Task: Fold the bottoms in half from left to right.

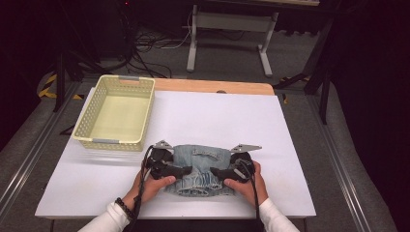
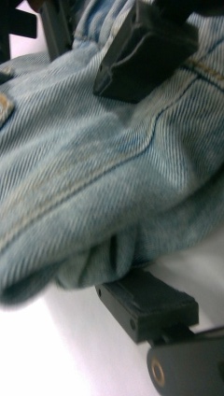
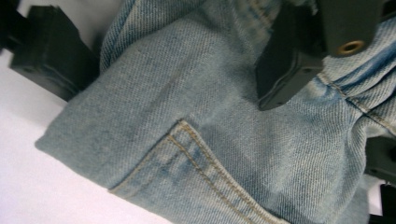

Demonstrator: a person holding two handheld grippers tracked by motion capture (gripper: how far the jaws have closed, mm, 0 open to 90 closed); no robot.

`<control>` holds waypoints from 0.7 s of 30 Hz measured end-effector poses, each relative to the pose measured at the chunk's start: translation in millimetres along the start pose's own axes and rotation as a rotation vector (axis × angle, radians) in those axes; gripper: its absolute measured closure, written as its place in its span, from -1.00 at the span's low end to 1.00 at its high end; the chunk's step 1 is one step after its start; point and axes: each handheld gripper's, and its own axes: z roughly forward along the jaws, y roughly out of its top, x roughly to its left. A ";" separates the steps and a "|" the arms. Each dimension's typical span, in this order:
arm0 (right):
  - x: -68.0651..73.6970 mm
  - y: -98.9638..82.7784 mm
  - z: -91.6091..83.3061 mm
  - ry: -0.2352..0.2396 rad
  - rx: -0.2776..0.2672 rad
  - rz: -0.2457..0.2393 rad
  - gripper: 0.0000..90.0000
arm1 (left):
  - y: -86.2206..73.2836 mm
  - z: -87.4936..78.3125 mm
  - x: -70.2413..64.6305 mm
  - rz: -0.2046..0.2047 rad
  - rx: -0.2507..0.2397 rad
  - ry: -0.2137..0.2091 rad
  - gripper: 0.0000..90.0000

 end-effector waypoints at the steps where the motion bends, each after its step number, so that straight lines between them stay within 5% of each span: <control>1: 0.7 0.4 -0.5 0.010 0.002 -0.003 -0.43 | -0.3 0.4 -0.5 0.001 0.001 -0.019 -0.55; 4: 1.3 -0.5 -1.9 0.049 0.003 -0.009 -0.05 | -1.6 1.9 1.1 -0.018 0.001 -0.099 -0.22; 8: 1.4 -2.5 -1.8 0.112 -0.008 -0.008 0.33 | -1.1 -0.2 -2.2 0.021 -0.002 -0.114 0.14; 12: 1.7 -2.9 -3.9 0.110 -0.024 -0.033 0.43 | -0.2 -2.2 -2.4 0.049 -0.011 -0.115 0.33; 21: 4.8 -3.3 -8.1 0.092 -0.054 -0.065 0.47 | 1.0 -4.4 -3.3 0.072 -0.028 -0.111 0.37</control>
